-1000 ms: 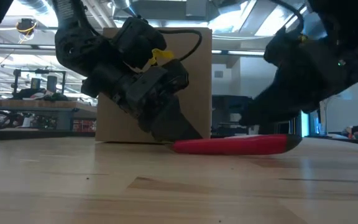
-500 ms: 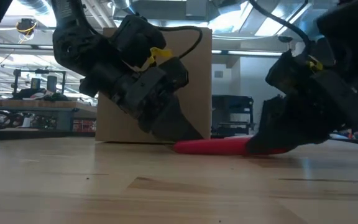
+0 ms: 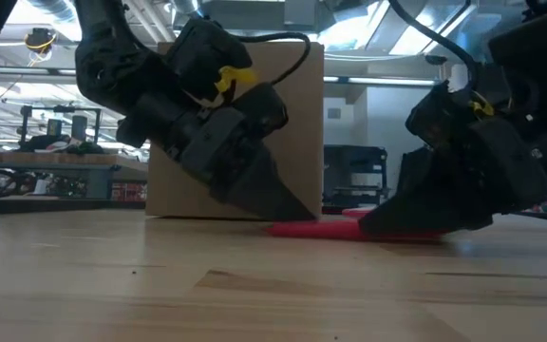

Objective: Unpack boxes
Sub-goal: Open the cardboard box using the utility knife

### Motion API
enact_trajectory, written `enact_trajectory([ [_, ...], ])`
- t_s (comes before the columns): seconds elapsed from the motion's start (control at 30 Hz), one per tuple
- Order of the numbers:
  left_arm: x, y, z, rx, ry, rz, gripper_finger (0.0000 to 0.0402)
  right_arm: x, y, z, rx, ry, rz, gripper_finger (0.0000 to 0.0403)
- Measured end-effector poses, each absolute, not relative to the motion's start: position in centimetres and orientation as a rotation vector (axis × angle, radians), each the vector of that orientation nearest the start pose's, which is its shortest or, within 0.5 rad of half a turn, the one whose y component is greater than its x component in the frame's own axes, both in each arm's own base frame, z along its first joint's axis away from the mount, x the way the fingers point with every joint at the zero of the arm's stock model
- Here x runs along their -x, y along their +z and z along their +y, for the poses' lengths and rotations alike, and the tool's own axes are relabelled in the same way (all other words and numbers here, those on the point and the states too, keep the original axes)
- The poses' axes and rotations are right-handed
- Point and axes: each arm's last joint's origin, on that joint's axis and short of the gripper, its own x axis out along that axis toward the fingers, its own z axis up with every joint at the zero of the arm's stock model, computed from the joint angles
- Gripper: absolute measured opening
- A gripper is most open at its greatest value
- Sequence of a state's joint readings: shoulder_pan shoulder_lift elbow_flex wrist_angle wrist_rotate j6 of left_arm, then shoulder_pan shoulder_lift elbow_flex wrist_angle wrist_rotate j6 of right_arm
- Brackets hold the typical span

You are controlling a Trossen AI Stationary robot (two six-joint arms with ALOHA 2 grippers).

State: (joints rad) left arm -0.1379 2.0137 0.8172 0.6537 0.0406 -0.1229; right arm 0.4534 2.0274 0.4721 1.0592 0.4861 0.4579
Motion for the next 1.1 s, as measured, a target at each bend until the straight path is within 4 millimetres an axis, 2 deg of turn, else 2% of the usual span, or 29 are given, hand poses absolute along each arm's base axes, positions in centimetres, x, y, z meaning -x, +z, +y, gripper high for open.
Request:
enact_trajectory([
  [0.13,-35.8,8.9,-5.1,0.098,-0.141,0.544,0.0091,-26.0,5.1,11.1,-0.201,-0.124,0.430,0.0279],
  [0.27,-35.8,9.7,-5.2,0.103,-0.145,0.517,0.0119,-26.0,5.1,11.2,-0.174,-0.117,0.436,0.0279],
  [0.47,-35.7,10.7,-5.6,0.093,-0.160,0.494,0.0127,-26.5,5.2,11.9,-0.070,-0.105,0.446,0.0279],
  [0.67,-35.7,10.9,-5.6,0.099,-0.160,0.502,0.0127,-26.9,5.2,12.1,-0.058,-0.107,0.468,0.0274],
  [0.8,-35.7,10.9,-5.6,0.100,-0.161,0.501,0.0127,-26.8,5.0,12.1,-0.059,-0.105,0.495,0.0234],
  [1.0,-35.7,10.9,-5.6,0.100,-0.159,0.499,0.0127,-26.7,4.8,12.1,-0.062,-0.098,0.518,0.0136],
  [1.1,-35.7,10.9,-5.6,0.100,-0.158,0.498,0.0127,-26.7,4.8,12.1,-0.062,-0.099,0.519,0.0130],
])
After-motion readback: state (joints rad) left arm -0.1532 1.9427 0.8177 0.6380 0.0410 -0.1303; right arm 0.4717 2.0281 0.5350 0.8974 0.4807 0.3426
